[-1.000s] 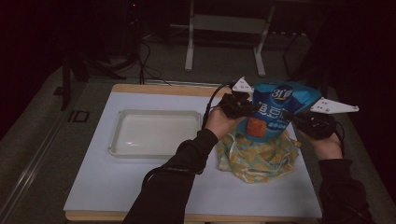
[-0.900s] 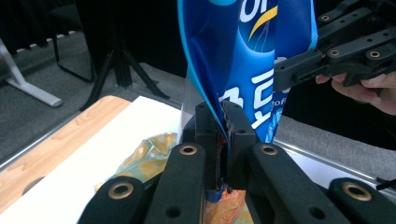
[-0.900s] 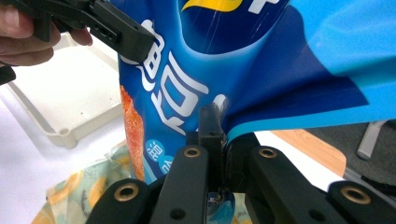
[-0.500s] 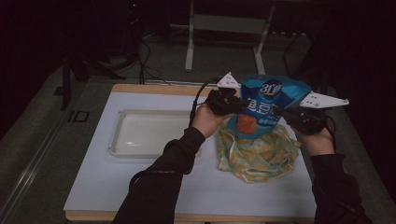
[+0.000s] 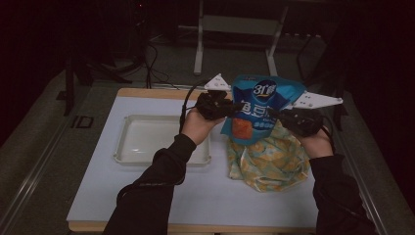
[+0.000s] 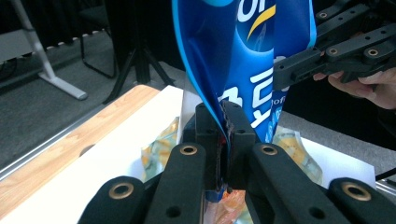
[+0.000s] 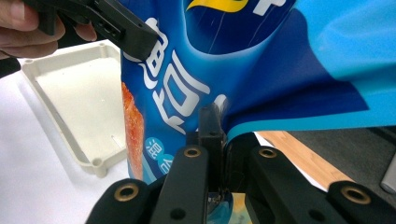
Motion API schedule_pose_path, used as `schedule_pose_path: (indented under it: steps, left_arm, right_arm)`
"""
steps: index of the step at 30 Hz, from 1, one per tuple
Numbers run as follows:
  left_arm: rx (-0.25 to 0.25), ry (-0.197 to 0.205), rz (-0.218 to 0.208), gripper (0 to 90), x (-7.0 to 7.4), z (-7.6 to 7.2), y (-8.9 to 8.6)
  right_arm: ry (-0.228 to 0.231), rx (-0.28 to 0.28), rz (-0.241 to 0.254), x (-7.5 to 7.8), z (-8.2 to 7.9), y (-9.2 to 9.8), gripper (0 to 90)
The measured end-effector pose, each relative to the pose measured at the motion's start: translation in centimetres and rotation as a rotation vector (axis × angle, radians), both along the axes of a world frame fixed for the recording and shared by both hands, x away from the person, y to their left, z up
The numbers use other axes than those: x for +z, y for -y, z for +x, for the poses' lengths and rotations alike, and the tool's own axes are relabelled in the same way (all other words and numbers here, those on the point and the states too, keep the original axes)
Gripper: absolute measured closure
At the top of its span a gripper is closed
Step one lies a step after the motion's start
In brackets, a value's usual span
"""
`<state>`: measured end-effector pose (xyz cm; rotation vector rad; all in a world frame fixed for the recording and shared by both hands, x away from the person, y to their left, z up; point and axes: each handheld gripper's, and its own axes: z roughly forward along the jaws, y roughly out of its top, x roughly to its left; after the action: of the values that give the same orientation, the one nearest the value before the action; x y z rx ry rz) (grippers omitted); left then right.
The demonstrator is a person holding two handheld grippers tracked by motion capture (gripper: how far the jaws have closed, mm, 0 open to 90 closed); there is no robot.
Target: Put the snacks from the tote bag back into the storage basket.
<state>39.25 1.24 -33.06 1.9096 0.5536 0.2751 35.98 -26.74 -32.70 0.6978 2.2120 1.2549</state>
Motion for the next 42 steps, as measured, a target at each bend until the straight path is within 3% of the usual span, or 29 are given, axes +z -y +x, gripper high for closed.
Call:
schedule_pose_path:
  steps: [13,14,27,42]
  left_arm:
    - [0.046,0.001,-0.001,88.1,0.3,-1.0,-4.7]
    - [0.050,-0.001,-0.003,88.1,0.1,-1.1,-5.7]
    - [0.097,-0.014,-0.023,88.1,-0.9,-1.8,-10.3]
    - [0.160,-0.030,-0.004,88.1,-1.2,-3.4,-16.7]
  right_arm:
    - [0.001,0.058,-0.004,0.3,0.4,-4.5,88.7]
    - [-0.001,0.069,-0.004,0.3,0.5,-5.4,88.6]
    - [-0.011,0.112,-0.023,-0.3,0.9,-10.1,88.7]
    - [-0.014,0.185,-0.034,-0.9,1.1,-16.5,88.7]
